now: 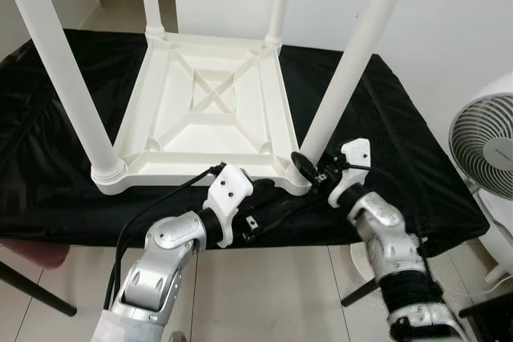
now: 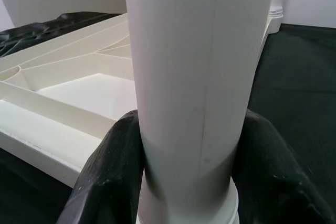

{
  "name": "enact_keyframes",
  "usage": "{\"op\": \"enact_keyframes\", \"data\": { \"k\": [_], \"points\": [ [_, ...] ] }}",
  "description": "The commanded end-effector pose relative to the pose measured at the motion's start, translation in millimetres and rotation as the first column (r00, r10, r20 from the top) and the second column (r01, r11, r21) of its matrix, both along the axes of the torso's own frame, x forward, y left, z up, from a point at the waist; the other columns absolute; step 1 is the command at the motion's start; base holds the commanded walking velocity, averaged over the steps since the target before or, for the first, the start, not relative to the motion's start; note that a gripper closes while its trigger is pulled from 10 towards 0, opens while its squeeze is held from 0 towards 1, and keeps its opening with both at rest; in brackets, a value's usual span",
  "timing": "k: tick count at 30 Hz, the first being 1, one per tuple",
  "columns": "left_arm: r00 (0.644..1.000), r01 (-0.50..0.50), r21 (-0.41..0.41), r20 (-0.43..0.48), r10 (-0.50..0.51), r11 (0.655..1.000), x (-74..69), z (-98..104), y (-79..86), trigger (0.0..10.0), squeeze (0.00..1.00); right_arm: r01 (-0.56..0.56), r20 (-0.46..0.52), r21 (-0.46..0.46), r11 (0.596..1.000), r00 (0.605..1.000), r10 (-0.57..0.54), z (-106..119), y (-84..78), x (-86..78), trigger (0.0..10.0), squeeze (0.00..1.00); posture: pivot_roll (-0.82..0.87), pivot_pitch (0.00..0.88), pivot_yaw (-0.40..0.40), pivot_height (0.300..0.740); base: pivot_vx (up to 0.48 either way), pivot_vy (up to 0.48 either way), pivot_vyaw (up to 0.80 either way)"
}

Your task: Building children table

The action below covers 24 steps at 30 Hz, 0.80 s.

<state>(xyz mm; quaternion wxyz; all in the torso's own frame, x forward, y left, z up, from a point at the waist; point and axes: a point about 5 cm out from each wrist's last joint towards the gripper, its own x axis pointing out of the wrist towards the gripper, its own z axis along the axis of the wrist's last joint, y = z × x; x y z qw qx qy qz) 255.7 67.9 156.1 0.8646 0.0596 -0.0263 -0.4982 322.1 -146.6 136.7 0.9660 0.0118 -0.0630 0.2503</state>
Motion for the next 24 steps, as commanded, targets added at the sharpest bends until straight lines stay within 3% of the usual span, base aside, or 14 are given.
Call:
{"op": "enact_keyframes", "data": {
  "k": [1,2,4,6,9,12,24],
  "points": [
    [0.996,-0.085,-0.017,-0.009,0.085,0.996,2.0,-0.4,1.0,10.0,0.00,0.033,-0.067,0.002,0.999,0.997,-0.033,-14.4,1.4,-5.3,0.0,0.00,0.13,0.052,-0.066,0.740,0.000,0.000,0.00],
    [0.996,-0.089,-0.025,-0.013,0.088,0.996,2.3,0.0,0.5,10.0,0.00,0.189,-0.084,0.057,0.980,0.979,-0.183,-16.2,9.3,-10.6,0.0,0.00,0.12,0.063,-0.073,0.740,0.000,0.000,0.00],
    [0.996,-0.089,-0.025,-0.013,0.088,0.996,2.3,0.0,0.5,10.0,0.00,0.189,-0.084,0.057,0.980,0.979,-0.183,-16.2,9.3,-10.6,0.0,0.00,0.12,0.063,-0.073,0.740,0.000,0.000,0.00],
    [0.996,-0.091,-0.028,-0.018,0.090,0.995,1.3,-1.0,0.0,10.0,0.00,0.314,-0.113,0.083,0.946,0.946,-0.304,-19.3,10.9,-13.7,0.0,0.00,0.12,0.074,-0.077,0.740,0.000,0.000,0.00],
    [0.996,-0.091,-0.029,-0.021,0.091,0.995,0.5,-1.6,-0.3,10.0,0.00,0.354,-0.125,0.083,0.932,0.931,-0.342,-21.3,10.9,-14.8,0.0,0.00,0.12,0.074,-0.077,0.740,0.000,0.000,0.00],
    [0.995,-0.096,-0.034,-0.027,0.095,0.995,-0.4,-2.0,-0.6,10.0,0.00,0.524,-0.154,0.026,0.851,0.843,-0.515,-30.3,13.3,-23.4,0.0,0.00,0.12,0.085,-0.074,0.740,0.000,0.000,0.00],
    [0.995,-0.095,-0.031,-0.026,0.094,0.995,1.5,0.9,2.3,10.0,0.00,0.596,-0.158,0.028,0.802,0.795,-0.586,-25.0,12.3,-31.4,0.0,0.00,0.11,0.094,-0.061,0.740,0.000,0.000,0.00]
  ]
}}
